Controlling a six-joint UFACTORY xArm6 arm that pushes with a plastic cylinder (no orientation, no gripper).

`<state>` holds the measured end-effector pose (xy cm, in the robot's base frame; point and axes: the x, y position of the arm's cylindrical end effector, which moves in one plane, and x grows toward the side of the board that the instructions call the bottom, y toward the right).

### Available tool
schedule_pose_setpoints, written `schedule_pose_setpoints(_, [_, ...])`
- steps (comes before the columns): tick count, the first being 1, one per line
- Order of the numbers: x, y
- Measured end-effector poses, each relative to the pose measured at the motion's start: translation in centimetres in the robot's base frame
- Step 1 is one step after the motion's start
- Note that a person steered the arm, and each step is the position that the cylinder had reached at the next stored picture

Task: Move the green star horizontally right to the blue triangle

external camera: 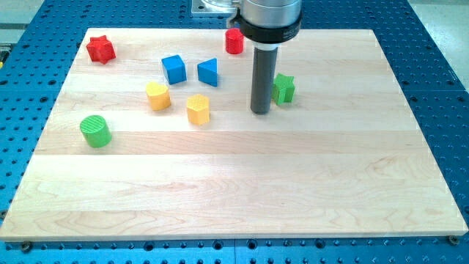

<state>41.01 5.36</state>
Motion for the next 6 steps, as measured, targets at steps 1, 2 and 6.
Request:
schedule_pose_setpoints(1, [0.0,1.7])
schedule_pose_setpoints(2, [0.0,2.7])
schedule_pose_setpoints(6, [-9.3,6.6])
